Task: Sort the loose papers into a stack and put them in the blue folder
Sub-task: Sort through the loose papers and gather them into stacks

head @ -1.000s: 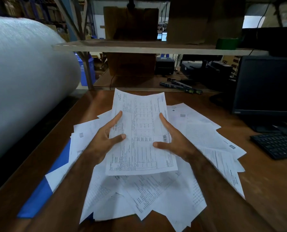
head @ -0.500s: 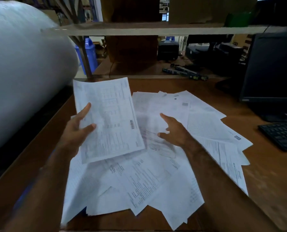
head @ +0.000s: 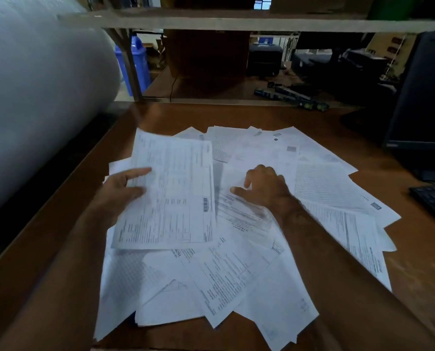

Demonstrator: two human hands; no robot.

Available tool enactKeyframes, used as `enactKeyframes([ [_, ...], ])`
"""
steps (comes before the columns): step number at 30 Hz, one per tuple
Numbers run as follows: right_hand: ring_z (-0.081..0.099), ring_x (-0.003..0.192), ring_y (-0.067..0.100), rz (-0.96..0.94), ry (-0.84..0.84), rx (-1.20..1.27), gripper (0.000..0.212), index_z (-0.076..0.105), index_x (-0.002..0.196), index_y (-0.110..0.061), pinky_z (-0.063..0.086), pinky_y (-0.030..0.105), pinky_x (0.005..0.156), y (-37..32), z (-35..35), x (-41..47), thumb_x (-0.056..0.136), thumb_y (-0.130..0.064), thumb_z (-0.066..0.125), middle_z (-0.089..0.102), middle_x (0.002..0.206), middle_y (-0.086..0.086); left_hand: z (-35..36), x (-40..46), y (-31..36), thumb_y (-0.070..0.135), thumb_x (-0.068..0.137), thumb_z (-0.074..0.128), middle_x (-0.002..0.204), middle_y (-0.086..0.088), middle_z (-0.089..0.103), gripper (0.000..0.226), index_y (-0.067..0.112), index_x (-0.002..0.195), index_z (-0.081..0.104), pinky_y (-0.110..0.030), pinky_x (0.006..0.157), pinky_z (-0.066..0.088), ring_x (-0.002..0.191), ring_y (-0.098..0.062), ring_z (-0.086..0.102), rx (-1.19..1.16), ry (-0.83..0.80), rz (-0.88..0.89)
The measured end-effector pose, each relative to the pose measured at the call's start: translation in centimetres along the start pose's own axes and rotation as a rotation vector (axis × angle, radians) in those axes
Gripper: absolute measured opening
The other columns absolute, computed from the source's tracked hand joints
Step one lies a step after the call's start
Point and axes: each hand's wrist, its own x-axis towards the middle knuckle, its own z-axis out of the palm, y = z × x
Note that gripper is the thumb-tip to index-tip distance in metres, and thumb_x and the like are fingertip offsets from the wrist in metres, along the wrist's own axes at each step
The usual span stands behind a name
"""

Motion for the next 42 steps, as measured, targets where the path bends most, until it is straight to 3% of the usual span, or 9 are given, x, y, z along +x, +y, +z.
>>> enactKeyframes([
  [3,0.053,0.123,0.026,-0.084,-0.124,0.163,0.071,0.055,0.123,-0.024,0.046,0.045,0.101,0.3,-0.5,2.1,0.074,-0.073,0.073,0.054,0.133,0.004,-0.2,0.7,-1.0,-0.006,0.098,0.055,0.134,-0.003,0.065,0.042,0.026,0.118,0.074,-0.063,0.094,0.055,0.107,-0.038,0.070,0.084,-0.001,-0.034],
  [9,0.048,0.134,0.036,-0.092,-0.267,0.013,0.127,0.022,0.155,-0.037,0.039,0.054,0.110,0.9,-0.7,5.4,0.051,-0.083,0.079,0.044,0.150,0.006,-0.3,1.1,-1.1,-0.005,0.101,0.051,0.139,0.001,0.064,0.040,0.020,0.120,0.076,-0.057,0.093,0.058,0.111,-0.034,0.069,0.000,0.007,-0.014],
  [14,0.058,0.122,0.034,-0.086,-0.259,0.104,0.096,0.031,0.148,-0.041,0.036,0.051,0.110,1.5,-1.4,5.6,0.071,-0.050,0.087,0.062,0.132,0.007,-0.3,1.0,-1.3,-0.003,0.101,0.052,0.135,0.002,0.067,0.040,0.017,0.131,0.069,-0.042,0.085,0.063,0.114,-0.028,0.070,-0.154,0.011,0.026],
  [18,0.049,0.134,0.035,-0.036,-0.258,0.181,0.105,0.026,0.153,-0.036,0.041,0.053,0.110,2.2,-1.0,4.9,0.069,-0.066,0.082,0.047,0.148,0.011,0.1,0.5,-1.2,-0.005,0.097,0.057,0.136,0.001,0.067,0.044,0.022,0.131,0.069,-0.047,0.085,0.063,0.114,-0.029,0.070,-0.218,0.016,0.045],
  [21,0.043,0.139,0.039,-0.010,-0.254,0.129,0.115,0.019,0.157,-0.036,0.042,0.055,0.111,1.8,-0.3,4.4,0.067,-0.066,0.083,0.040,0.155,0.014,-0.1,-0.4,-0.9,0.000,0.094,0.065,0.140,0.001,0.063,0.052,0.033,0.134,0.066,-0.059,0.092,0.058,0.116,-0.029,0.068,-0.084,0.002,0.106],
  [25,0.051,0.133,0.038,-0.036,-0.218,0.256,0.097,0.035,0.152,-0.037,0.045,0.046,0.111,1.3,-0.4,4.3,0.073,-0.040,0.090,0.049,0.148,0.015,-0.4,-2.0,0.0,0.000,0.097,0.061,0.138,0.006,0.059,0.054,0.037,0.136,0.062,-0.050,0.081,0.063,0.110,-0.026,0.070,0.087,-0.076,0.179],
  [30,0.057,0.129,0.023,-0.110,-0.079,0.337,0.042,0.075,0.117,-0.020,0.037,0.023,0.110,2.2,-0.9,3.6,0.085,0.004,0.065,0.065,0.135,0.003,-0.5,-2.1,-0.3,-0.008,0.098,0.054,0.135,-0.002,0.064,0.032,0.009,0.113,0.076,-0.032,0.066,0.063,0.100,-0.028,0.073,0.028,-0.026,0.154],
  [35,0.049,0.137,0.021,-0.088,0.185,0.423,0.033,0.070,0.131,-0.024,0.030,0.021,0.111,3.4,-4.1,0.5,0.100,-0.016,0.061,0.060,0.142,0.003,-0.1,-1.2,-1.6,-0.003,0.099,0.056,0.136,0.000,0.066,0.039,0.025,0.111,0.080,-0.058,0.087,0.060,0.104,-0.032,0.073,-0.025,-0.014,0.088],
  [42,0.059,0.124,0.013,-0.243,0.500,0.836,0.057,0.060,0.142,-0.025,0.052,0.041,0.106,4.2,-10.3,-5.0,0.088,-0.024,0.080,0.058,0.137,-0.009,1.4,-1.6,0.0,-0.001,0.101,0.055,0.138,0.004,0.062,0.042,0.035,0.109,0.076,-0.057,0.099,0.054,0.117,-0.028,0.065,-0.096,0.083,0.132],
])
